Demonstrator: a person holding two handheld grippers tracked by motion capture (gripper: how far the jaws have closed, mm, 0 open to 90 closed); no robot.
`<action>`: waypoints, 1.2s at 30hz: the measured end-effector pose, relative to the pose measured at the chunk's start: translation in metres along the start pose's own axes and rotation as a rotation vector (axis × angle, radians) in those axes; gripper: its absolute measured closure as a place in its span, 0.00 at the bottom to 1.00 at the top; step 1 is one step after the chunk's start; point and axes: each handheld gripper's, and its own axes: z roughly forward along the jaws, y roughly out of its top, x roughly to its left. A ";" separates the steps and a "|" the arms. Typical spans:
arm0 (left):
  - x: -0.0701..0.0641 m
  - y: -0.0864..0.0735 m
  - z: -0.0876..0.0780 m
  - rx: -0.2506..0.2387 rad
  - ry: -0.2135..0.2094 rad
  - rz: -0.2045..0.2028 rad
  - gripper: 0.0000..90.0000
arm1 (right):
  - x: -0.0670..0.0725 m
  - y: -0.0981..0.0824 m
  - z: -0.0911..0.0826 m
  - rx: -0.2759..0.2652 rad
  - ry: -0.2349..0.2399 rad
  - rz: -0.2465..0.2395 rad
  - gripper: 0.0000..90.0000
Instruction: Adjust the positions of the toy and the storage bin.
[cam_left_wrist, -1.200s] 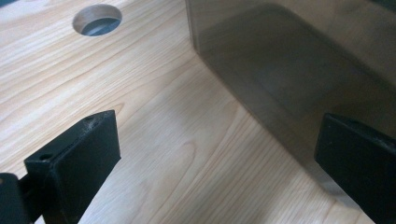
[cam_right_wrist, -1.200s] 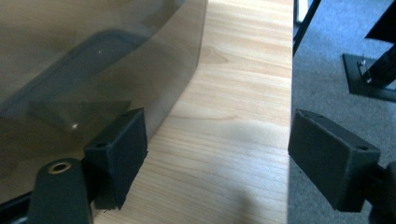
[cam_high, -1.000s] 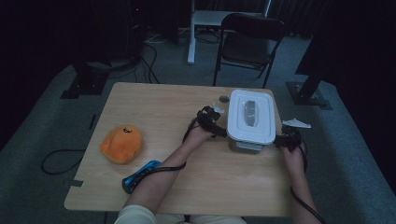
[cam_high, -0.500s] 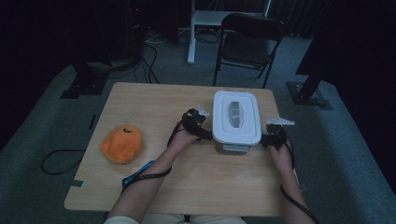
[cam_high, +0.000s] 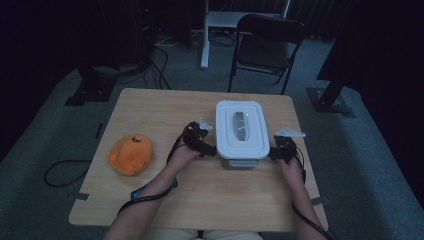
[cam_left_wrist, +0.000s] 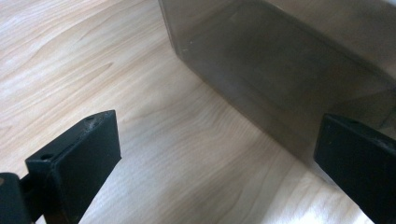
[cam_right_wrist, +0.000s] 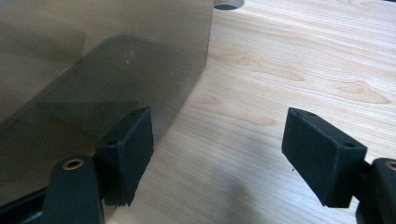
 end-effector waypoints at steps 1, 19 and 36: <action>0.000 -0.001 -0.001 -0.003 0.000 -0.004 0.01 | 0.002 0.000 0.000 -0.001 0.002 -0.008 0.27; 0.017 -0.013 -0.007 -0.051 -0.011 -0.018 0.02 | 0.006 -0.006 0.004 0.061 -0.013 -0.025 0.19; 0.035 0.005 0.009 -0.048 0.003 -0.063 0.02 | -0.004 0.019 0.011 0.022 0.021 0.037 0.15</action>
